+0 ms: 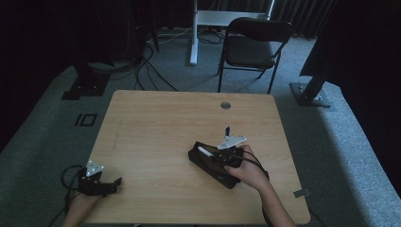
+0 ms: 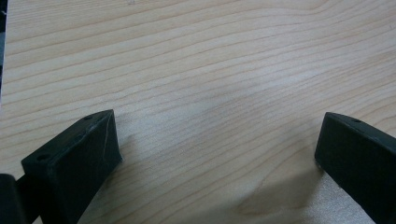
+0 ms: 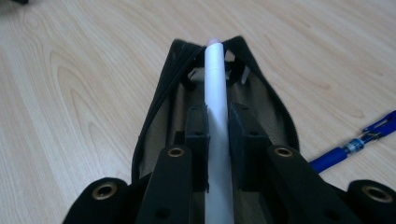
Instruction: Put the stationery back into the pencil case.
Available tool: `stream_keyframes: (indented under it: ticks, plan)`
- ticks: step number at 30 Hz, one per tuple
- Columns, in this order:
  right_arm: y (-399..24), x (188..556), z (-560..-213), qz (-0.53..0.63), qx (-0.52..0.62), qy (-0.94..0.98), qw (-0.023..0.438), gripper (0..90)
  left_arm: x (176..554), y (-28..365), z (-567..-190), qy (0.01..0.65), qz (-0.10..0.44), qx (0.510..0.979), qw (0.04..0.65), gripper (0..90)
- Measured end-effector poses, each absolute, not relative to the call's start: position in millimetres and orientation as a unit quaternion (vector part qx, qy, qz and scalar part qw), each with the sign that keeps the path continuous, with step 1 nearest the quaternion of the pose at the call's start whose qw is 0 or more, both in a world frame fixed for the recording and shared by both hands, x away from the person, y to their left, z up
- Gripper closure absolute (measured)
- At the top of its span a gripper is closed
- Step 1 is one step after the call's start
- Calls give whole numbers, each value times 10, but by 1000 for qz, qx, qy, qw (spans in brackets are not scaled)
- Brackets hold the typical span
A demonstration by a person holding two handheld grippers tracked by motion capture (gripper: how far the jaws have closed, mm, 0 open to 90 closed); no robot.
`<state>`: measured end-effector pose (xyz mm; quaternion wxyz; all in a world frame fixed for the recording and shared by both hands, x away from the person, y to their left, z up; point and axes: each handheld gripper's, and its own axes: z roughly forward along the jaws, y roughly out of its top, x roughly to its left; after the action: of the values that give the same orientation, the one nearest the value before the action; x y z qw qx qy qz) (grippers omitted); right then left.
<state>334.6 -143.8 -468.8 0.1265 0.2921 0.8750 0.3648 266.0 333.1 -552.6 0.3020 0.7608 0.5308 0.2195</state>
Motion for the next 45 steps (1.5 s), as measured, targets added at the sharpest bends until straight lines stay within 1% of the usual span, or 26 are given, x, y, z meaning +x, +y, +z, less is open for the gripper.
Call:
stream_keyframes:
  ticks: [8,45]
  plan:
    - [-1377,3372,-4709,348,290,882,130,783,2660,3331,-5526,531,220,761,302,0]
    - [-1125,3527,-4867,269,281,915,103,783,2660,3331,-5526,531,220,761,302,0]
